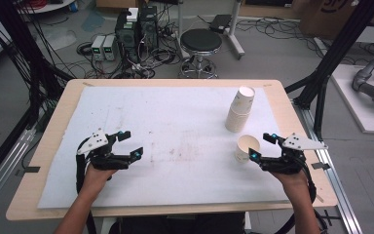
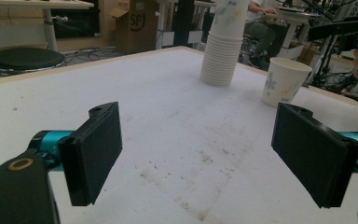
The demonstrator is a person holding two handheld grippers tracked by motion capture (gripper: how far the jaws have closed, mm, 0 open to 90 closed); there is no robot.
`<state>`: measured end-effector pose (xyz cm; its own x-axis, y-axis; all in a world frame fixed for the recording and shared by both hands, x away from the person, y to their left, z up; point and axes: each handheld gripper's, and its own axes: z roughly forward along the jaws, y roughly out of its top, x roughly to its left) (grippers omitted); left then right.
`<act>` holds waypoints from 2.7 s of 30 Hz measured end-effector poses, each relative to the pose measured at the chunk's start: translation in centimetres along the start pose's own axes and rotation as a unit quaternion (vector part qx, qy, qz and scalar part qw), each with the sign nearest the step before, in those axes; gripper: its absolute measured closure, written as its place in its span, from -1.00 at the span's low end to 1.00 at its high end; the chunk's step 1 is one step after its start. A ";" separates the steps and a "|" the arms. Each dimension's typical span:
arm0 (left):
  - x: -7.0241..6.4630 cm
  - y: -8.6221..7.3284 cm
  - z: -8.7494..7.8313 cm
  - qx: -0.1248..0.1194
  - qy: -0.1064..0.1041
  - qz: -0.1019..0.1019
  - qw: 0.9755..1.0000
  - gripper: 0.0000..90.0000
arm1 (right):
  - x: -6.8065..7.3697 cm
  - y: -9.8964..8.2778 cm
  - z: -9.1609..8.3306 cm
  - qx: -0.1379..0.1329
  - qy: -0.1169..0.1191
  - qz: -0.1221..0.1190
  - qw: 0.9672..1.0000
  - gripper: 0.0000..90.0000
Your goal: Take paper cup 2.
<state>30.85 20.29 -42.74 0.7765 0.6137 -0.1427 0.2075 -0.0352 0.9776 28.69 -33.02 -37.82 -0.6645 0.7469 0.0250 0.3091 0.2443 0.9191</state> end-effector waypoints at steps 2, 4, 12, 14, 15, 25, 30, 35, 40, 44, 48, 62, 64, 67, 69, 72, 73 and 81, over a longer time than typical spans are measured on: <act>0.0 -0.1 0.0 0.002 0.000 -0.002 1.000 -0.63 | 0.0 0.0 -0.1 0.000 -0.002 0.001 1.000 -0.59; 0.0 -0.1 -0.1 0.005 0.001 -0.002 1.000 -0.63 | 0.0 0.0 0.0 0.000 -0.001 0.001 1.000 -0.59; -0.3 -0.3 -0.1 0.012 0.003 -0.001 1.000 -0.62 | -0.1 0.0 0.2 0.009 0.003 0.007 1.000 -0.59; -0.3 -0.4 -0.1 0.016 0.003 0.000 1.000 -0.62 | -0.1 0.0 0.4 0.012 0.006 0.010 1.000 -0.59; -0.3 -0.4 -0.1 0.018 0.002 0.002 1.000 -0.62 | -0.1 0.0 0.5 0.013 0.005 0.011 1.000 -0.59; -0.2 -0.6 -0.2 0.017 -0.002 -0.009 1.000 -0.62 | 0.2 1.3 1.0 0.021 0.007 0.000 1.000 -0.59; -0.2 -0.6 -0.2 0.018 -0.003 -0.010 1.000 -0.62 | -0.1 3.1 0.9 0.017 0.001 -0.004 1.000 -0.59; -0.2 -0.6 -0.1 0.017 -0.003 -0.010 1.000 -0.62 | -0.5 5.2 0.9 0.016 -0.012 -0.008 1.000 -0.59; -0.2 -0.6 -0.2 0.019 -0.004 -0.007 1.000 -0.62 | -0.9 6.6 1.4 0.023 -0.017 -0.010 1.000 -0.59; -0.2 -0.6 -0.2 0.019 -0.003 -0.008 1.000 -0.62 | -1.3 7.3 2.0 0.025 -0.018 -0.012 0.999 -0.59; -0.1 -0.6 -0.2 0.019 -0.003 -0.009 1.000 -0.62 | -1.7 8.2 2.6 0.033 -0.025 -0.011 0.999 -0.59; 0.0 -0.7 0.0 0.023 -0.001 -0.010 1.000 -0.62 | -4.6 10.3 5.3 0.075 -0.035 0.003 0.997 -0.59; 0.0 -0.7 0.0 0.025 -0.003 -0.010 1.000 -0.62 | -4.8 10.6 5.7 0.081 -0.039 0.005 0.996 -0.59; 0.0 -0.8 0.0 0.027 -0.002 -0.009 1.000 -0.62 | -5.3 10.9 6.3 0.088 -0.052 0.002 0.995 -0.59; 0.0 -0.8 0.0 0.027 -0.003 -0.010 1.000 -0.62 | -5.9 11.0 6.6 0.091 -0.065 0.009 0.994 -0.59; 0.0 -0.8 0.0 0.026 -0.003 -0.009 1.000 -0.62 | -6.8 11.0 7.3 0.102 -0.069 0.020 0.992 -0.59; 0.0 -0.8 0.0 0.026 -0.003 -0.009 1.000 -0.62 | -7.0 11.1 7.5 0.107 -0.072 0.022 0.991 -0.59; 0.2 -0.8 0.0 0.027 -0.002 -0.012 1.000 -0.62 | -7.5 12.0 9.2 0.130 -0.073 0.019 0.989 -0.59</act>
<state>30.83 20.38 -43.56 0.7733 0.6121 -0.1657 0.2572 -0.0639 0.9642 43.62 -29.98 -30.64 -0.5496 0.8352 -0.0163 0.5094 0.3505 0.7859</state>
